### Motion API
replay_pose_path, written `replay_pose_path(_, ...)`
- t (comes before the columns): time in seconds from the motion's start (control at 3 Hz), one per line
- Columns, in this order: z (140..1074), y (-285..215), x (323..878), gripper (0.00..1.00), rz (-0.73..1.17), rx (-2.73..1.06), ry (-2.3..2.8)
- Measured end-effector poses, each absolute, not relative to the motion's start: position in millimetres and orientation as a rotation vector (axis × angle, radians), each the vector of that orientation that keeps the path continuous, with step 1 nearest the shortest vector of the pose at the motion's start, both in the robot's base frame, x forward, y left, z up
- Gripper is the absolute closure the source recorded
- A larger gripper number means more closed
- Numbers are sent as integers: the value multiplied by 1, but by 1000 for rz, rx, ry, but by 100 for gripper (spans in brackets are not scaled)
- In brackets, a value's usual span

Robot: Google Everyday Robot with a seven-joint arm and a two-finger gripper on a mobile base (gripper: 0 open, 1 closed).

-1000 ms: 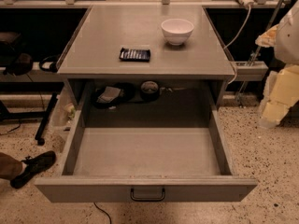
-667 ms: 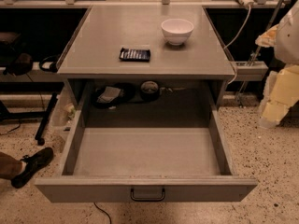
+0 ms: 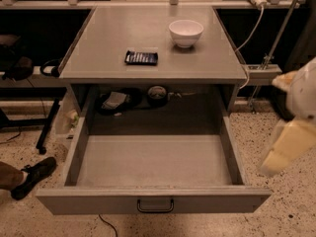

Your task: Close top drawer

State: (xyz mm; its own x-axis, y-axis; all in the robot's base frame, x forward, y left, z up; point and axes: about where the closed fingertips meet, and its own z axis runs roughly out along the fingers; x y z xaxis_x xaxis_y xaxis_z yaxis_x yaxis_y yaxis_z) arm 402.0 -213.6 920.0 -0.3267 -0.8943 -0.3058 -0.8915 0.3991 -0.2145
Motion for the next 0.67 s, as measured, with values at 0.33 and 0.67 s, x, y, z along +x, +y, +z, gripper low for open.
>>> replay_pose_path(0.33, 865, -206, 376, 18, 76, -1448, 2350)
replay_pose_path(0.67, 813, -191, 350, 42, 164, -1407, 2390)
